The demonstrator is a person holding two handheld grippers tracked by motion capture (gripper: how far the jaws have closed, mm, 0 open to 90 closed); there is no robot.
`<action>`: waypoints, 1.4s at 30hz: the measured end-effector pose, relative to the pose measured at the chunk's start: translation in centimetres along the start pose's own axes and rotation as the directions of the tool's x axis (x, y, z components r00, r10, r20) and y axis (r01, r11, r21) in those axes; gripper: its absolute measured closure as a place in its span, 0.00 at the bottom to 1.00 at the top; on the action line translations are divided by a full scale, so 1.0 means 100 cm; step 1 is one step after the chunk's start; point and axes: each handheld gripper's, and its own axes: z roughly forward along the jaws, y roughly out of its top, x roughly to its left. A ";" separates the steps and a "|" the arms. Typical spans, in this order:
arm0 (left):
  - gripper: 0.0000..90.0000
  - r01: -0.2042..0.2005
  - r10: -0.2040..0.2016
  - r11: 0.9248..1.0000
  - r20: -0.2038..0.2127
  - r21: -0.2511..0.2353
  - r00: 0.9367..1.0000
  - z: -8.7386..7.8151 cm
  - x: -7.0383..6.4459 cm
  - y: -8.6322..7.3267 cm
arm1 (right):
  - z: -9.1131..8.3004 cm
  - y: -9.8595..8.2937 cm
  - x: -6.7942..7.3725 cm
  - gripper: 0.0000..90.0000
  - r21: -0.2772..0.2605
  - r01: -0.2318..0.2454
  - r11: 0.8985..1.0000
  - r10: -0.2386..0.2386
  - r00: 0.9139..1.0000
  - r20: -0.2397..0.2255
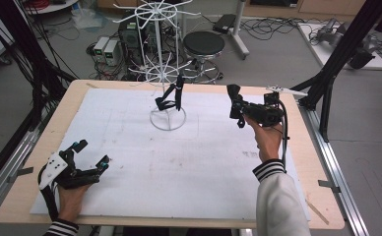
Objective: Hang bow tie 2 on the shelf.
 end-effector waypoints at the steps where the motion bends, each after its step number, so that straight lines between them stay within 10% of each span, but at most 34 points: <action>1: 0.02 0.002 -0.002 1.000 -0.001 0.000 1.000 0.000 0.000 0.000 | 0.001 0.001 0.001 0.85 -0.002 0.005 1.000 -0.005 1.000 -0.002; 42: 0.02 0.012 -0.012 1.000 -0.001 -0.003 1.000 0.000 0.001 0.000 | 0.066 0.053 0.041 0.85 -0.046 0.175 0.983 -0.177 0.984 -0.037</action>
